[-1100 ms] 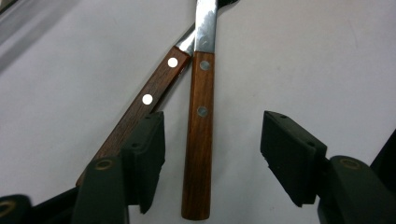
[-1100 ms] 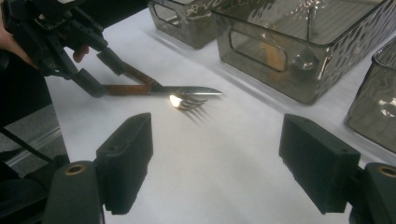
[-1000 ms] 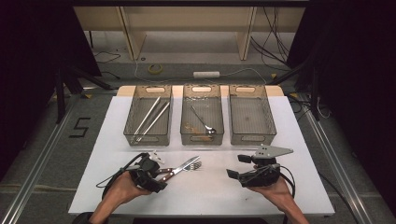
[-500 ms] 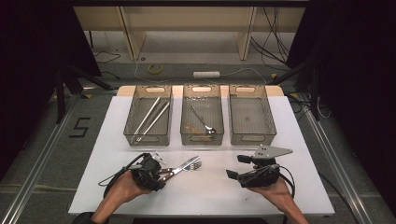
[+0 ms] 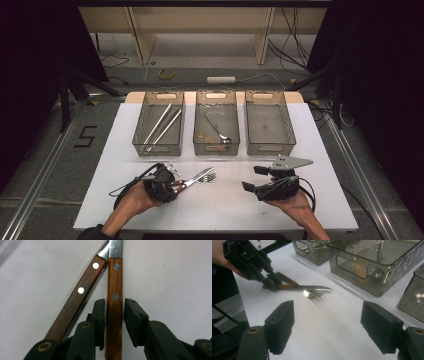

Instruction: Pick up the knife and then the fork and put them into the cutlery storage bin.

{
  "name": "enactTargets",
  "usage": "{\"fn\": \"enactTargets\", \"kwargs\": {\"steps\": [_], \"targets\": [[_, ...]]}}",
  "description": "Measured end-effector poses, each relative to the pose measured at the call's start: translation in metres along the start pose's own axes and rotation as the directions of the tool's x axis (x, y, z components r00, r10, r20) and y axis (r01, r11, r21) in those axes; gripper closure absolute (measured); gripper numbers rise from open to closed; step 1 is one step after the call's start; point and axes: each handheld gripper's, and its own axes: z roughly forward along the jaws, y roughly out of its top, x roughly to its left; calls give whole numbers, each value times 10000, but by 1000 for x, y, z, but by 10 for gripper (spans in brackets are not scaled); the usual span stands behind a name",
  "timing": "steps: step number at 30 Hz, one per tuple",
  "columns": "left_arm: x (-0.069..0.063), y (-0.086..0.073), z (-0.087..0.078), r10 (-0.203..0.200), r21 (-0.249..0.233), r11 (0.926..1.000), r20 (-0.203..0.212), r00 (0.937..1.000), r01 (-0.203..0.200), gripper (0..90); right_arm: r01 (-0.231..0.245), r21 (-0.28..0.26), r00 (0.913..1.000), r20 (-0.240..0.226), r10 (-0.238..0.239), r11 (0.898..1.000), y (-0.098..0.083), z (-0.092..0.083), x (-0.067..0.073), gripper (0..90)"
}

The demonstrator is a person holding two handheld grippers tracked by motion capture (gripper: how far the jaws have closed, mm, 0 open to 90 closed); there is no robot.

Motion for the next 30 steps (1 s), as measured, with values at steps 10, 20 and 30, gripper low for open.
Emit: {"fn": "enactTargets", "kwargs": {"steps": [10, 20, 30], "targets": [[-1, -1, -1, 401, -23, 9992, -42, 9992, -401, 749, 35, 15, 10000, -25, -35, 10000, 0, 0, 1, 284], [-2, 0, -7, 431, -546, 9977, 421, 9982, -408, 751, 69, -42, 9999, -98, -69, 10000, 2, 0, 3, 285], [-19, 15, -13, 1004, -651, 9934, 983, 9901, -943, 751, 1392, 167, 9890, -532, -1382, 9901, 10, 8, 28, 287]]}}
